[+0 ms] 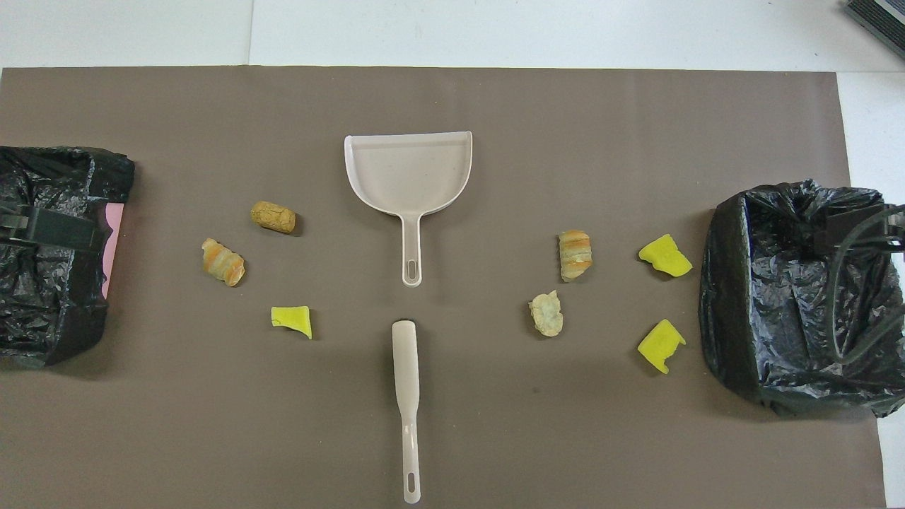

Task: Sweep and dump trash in bin

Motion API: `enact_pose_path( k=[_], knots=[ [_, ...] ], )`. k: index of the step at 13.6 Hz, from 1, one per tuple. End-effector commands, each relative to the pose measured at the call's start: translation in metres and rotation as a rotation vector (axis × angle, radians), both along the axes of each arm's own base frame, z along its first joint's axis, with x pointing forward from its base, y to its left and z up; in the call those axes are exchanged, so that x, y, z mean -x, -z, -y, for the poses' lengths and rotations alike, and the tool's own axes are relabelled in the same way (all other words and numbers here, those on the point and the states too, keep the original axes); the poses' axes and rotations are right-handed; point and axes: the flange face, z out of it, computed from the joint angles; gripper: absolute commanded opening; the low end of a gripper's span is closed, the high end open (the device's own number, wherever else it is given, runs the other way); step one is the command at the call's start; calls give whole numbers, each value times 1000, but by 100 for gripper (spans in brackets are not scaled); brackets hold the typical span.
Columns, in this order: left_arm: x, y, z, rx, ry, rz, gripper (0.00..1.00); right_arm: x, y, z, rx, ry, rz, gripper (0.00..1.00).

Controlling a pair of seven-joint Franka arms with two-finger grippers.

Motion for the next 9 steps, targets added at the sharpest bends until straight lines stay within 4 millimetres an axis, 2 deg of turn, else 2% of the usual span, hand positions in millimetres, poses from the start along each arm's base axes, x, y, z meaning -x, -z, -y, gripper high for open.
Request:
enact_pose_path(
  k=[1,9],
  knots=[
    [10,0,4,-23,0,-20,100,1,-3,0,11,-5,0,100],
    [12,0,5,-23,1,-29,100,2,-5,3,11,-13,6,100]
  ],
)
